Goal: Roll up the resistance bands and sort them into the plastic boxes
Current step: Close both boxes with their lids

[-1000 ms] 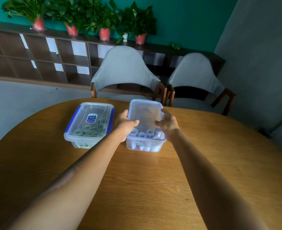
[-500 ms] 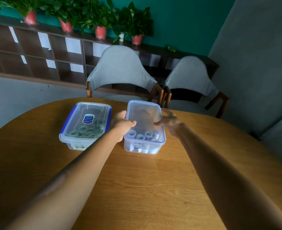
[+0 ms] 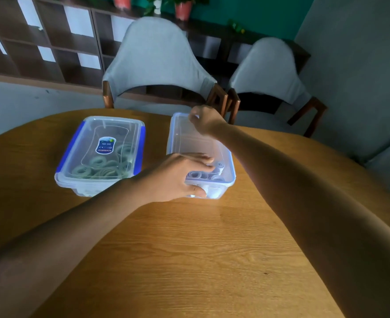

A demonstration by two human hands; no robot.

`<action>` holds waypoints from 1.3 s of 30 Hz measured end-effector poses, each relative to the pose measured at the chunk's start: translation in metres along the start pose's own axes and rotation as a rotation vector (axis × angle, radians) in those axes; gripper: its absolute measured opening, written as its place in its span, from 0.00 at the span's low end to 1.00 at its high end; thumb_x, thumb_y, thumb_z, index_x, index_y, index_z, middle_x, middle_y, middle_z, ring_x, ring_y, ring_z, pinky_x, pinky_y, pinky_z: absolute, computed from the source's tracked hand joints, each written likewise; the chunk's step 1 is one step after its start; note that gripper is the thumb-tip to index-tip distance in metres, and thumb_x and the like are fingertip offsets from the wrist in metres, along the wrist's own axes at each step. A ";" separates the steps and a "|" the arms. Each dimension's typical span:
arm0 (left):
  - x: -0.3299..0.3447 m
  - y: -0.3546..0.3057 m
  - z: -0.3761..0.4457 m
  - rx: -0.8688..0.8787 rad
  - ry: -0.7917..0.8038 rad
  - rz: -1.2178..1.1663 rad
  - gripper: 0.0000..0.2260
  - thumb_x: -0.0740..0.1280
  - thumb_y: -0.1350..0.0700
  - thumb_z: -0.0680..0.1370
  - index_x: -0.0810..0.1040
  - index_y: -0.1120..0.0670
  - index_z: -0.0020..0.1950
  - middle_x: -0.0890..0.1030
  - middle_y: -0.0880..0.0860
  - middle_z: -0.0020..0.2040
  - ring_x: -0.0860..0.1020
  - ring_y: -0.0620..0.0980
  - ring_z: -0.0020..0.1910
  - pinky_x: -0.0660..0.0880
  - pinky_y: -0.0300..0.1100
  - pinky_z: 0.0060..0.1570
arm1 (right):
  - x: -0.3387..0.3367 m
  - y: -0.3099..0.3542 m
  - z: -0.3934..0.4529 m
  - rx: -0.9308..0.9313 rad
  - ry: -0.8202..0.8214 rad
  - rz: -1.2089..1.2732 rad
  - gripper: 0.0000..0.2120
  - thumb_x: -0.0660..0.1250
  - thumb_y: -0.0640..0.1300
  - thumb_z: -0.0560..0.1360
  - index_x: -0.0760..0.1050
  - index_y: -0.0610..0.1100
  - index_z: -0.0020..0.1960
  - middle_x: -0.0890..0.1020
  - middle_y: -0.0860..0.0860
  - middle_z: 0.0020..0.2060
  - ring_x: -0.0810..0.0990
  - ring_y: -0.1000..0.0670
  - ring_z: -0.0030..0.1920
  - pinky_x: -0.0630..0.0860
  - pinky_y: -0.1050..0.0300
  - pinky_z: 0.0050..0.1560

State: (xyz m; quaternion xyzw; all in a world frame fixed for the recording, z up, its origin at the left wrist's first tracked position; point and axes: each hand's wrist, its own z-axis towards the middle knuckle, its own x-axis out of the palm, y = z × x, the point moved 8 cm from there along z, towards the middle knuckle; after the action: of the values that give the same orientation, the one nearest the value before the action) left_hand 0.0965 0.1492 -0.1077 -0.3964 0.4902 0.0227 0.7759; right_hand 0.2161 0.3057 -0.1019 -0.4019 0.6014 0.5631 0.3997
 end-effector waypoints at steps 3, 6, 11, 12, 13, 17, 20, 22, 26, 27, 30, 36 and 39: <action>0.006 0.001 -0.003 0.069 -0.053 0.092 0.31 0.77 0.50 0.73 0.72 0.48 0.74 0.69 0.43 0.76 0.63 0.36 0.75 0.63 0.44 0.76 | 0.001 0.001 -0.001 -0.049 -0.095 0.037 0.18 0.57 0.52 0.80 0.79 0.45 0.61 0.81 0.41 0.58 0.79 0.41 0.59 0.77 0.47 0.60; 0.007 -0.003 -0.009 0.183 -0.152 0.249 0.28 0.77 0.52 0.73 0.75 0.52 0.72 0.75 0.48 0.72 0.70 0.42 0.72 0.69 0.45 0.72 | 0.003 -0.001 -0.002 -0.037 -0.155 0.033 0.20 0.54 0.54 0.79 0.79 0.46 0.59 0.82 0.43 0.56 0.80 0.41 0.55 0.78 0.46 0.57; 0.014 -0.007 -0.014 0.269 -0.218 0.323 0.25 0.75 0.53 0.75 0.76 0.55 0.71 0.75 0.51 0.71 0.72 0.47 0.72 0.70 0.48 0.71 | 0.007 -0.004 0.001 -0.047 -0.154 0.007 0.20 0.52 0.54 0.79 0.78 0.47 0.59 0.82 0.43 0.56 0.79 0.40 0.55 0.77 0.47 0.57; 0.014 -0.007 -0.014 0.261 -0.211 0.312 0.24 0.74 0.52 0.76 0.75 0.55 0.71 0.75 0.50 0.72 0.72 0.46 0.72 0.69 0.48 0.72 | 0.007 -0.004 0.000 -0.038 -0.158 0.010 0.21 0.52 0.55 0.79 0.79 0.47 0.58 0.82 0.43 0.55 0.79 0.41 0.55 0.77 0.46 0.58; 0.013 -0.006 -0.014 0.253 -0.200 0.294 0.24 0.73 0.51 0.77 0.75 0.54 0.72 0.74 0.50 0.72 0.71 0.46 0.72 0.68 0.47 0.72 | 0.008 -0.005 0.002 -0.036 -0.164 0.017 0.22 0.52 0.56 0.78 0.79 0.47 0.58 0.82 0.43 0.55 0.79 0.41 0.55 0.77 0.45 0.58; 0.012 -0.003 -0.014 0.221 -0.147 0.241 0.25 0.71 0.49 0.77 0.73 0.52 0.73 0.73 0.47 0.73 0.70 0.43 0.73 0.67 0.45 0.73 | 0.008 -0.004 0.001 -0.082 -0.209 0.025 0.20 0.53 0.55 0.79 0.79 0.47 0.58 0.83 0.44 0.55 0.79 0.41 0.57 0.77 0.46 0.57; 0.013 -0.003 -0.014 0.209 -0.140 0.209 0.26 0.72 0.49 0.77 0.73 0.52 0.73 0.73 0.48 0.73 0.70 0.43 0.73 0.66 0.43 0.74 | 0.007 -0.004 -0.002 -0.130 -0.264 0.028 0.18 0.55 0.53 0.79 0.79 0.46 0.58 0.83 0.44 0.55 0.79 0.41 0.58 0.76 0.46 0.57; 0.012 -0.002 -0.014 0.195 -0.139 0.173 0.26 0.73 0.49 0.76 0.73 0.53 0.73 0.73 0.48 0.73 0.69 0.43 0.73 0.65 0.41 0.74 | 0.008 -0.004 -0.002 -0.146 -0.290 0.018 0.17 0.56 0.52 0.80 0.79 0.45 0.57 0.82 0.43 0.53 0.79 0.41 0.56 0.77 0.46 0.55; 0.007 0.004 -0.012 0.119 -0.122 0.034 0.26 0.75 0.50 0.74 0.75 0.52 0.71 0.74 0.46 0.72 0.69 0.39 0.73 0.67 0.40 0.72 | 0.007 -0.004 -0.007 -0.163 -0.350 0.006 0.14 0.57 0.49 0.80 0.78 0.42 0.54 0.82 0.44 0.48 0.80 0.41 0.50 0.79 0.46 0.49; 0.006 0.005 -0.011 0.092 -0.112 0.002 0.26 0.76 0.51 0.74 0.76 0.52 0.71 0.74 0.45 0.72 0.69 0.38 0.73 0.68 0.41 0.71 | 0.005 -0.003 -0.009 -0.166 -0.368 0.005 0.13 0.57 0.47 0.80 0.78 0.42 0.54 0.82 0.44 0.48 0.80 0.41 0.50 0.79 0.45 0.48; 0.005 0.007 -0.011 0.009 -0.066 -0.051 0.26 0.77 0.52 0.73 0.77 0.52 0.70 0.75 0.44 0.72 0.69 0.38 0.72 0.71 0.42 0.70 | 0.002 -0.002 -0.013 -0.142 -0.375 -0.006 0.12 0.58 0.44 0.80 0.77 0.41 0.56 0.82 0.42 0.49 0.79 0.41 0.52 0.78 0.46 0.47; -0.029 0.002 -0.009 -0.168 -0.030 -0.152 0.15 0.72 0.50 0.77 0.82 0.48 0.64 0.80 0.39 0.64 0.75 0.31 0.64 0.73 0.36 0.65 | 0.001 0.000 -0.034 -0.172 -0.174 -0.121 0.19 0.59 0.49 0.83 0.71 0.44 0.71 0.77 0.44 0.66 0.73 0.42 0.69 0.72 0.43 0.67; -0.056 -0.003 -0.013 -0.248 -0.010 -0.151 0.13 0.71 0.49 0.78 0.82 0.47 0.63 0.81 0.38 0.62 0.76 0.31 0.61 0.73 0.33 0.63 | -0.010 0.005 -0.051 -0.137 -0.029 -0.123 0.22 0.58 0.53 0.83 0.67 0.46 0.75 0.72 0.46 0.72 0.69 0.44 0.73 0.69 0.45 0.72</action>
State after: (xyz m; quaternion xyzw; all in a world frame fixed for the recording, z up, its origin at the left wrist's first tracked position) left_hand 0.0590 0.1583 -0.0651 -0.5251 0.4486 0.0265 0.7227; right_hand 0.2132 0.2549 -0.0884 -0.4562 0.5298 0.5829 0.4140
